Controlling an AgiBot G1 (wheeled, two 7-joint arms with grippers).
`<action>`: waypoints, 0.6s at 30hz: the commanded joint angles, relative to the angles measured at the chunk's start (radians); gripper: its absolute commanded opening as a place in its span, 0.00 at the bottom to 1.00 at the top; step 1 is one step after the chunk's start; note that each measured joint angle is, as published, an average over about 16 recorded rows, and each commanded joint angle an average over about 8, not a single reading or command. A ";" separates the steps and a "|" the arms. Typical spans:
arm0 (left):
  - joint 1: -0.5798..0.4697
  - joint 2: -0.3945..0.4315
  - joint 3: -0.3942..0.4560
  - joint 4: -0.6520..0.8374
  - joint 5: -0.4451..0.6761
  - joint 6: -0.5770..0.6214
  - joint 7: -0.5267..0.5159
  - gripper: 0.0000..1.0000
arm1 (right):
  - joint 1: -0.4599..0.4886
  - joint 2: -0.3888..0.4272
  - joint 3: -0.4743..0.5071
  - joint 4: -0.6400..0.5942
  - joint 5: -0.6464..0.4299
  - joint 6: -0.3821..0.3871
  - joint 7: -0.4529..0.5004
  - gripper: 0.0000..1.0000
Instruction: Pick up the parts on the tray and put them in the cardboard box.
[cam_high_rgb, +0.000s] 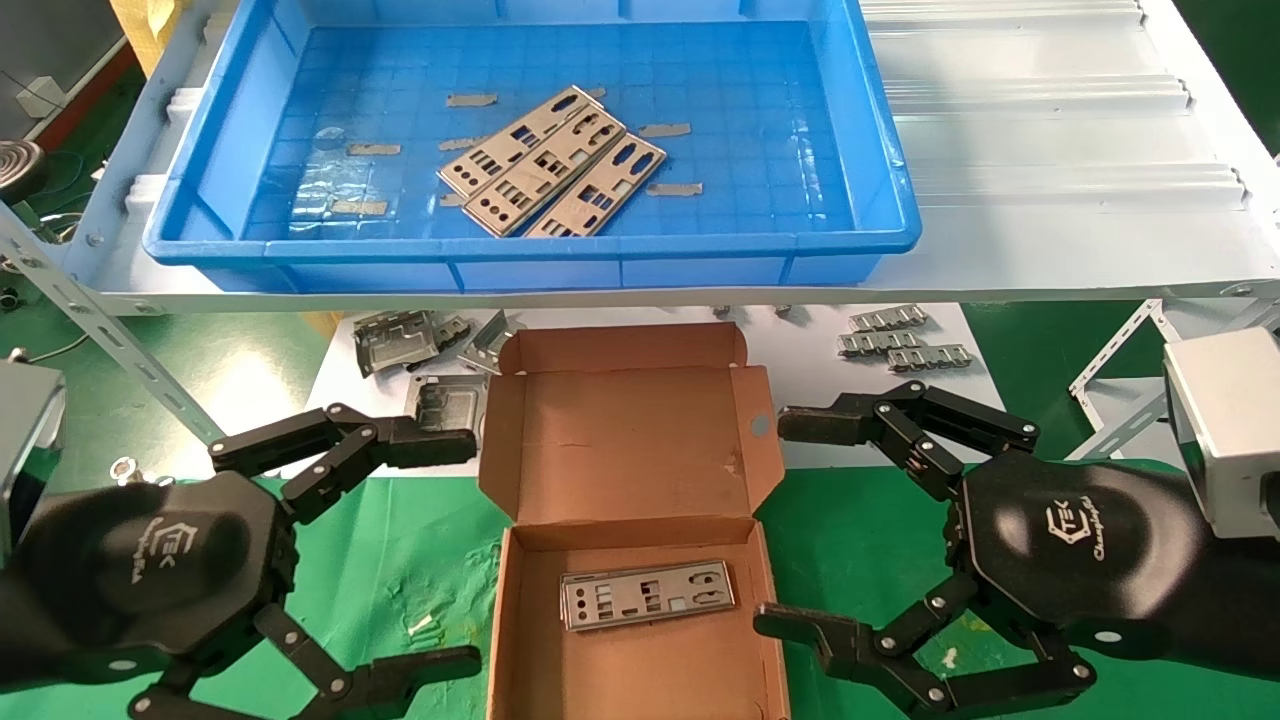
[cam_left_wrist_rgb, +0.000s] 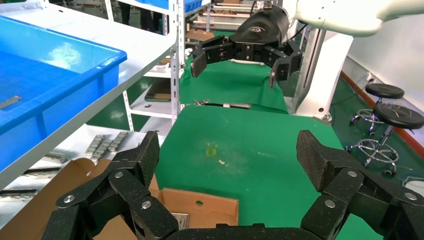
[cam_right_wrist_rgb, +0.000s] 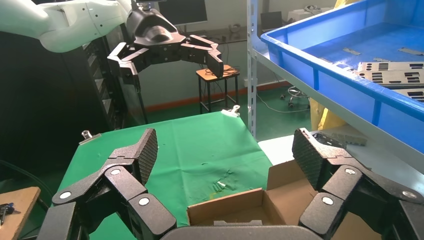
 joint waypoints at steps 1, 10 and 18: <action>0.000 0.000 0.000 0.000 0.000 0.000 0.000 1.00 | 0.000 0.000 0.000 0.000 0.000 0.000 0.000 1.00; 0.000 0.000 0.000 0.000 0.000 0.000 0.000 1.00 | 0.000 0.000 0.000 0.000 0.000 0.000 0.000 0.93; 0.000 0.000 0.000 0.000 0.000 0.000 0.000 1.00 | 0.000 0.000 0.000 0.000 0.000 0.000 0.000 0.00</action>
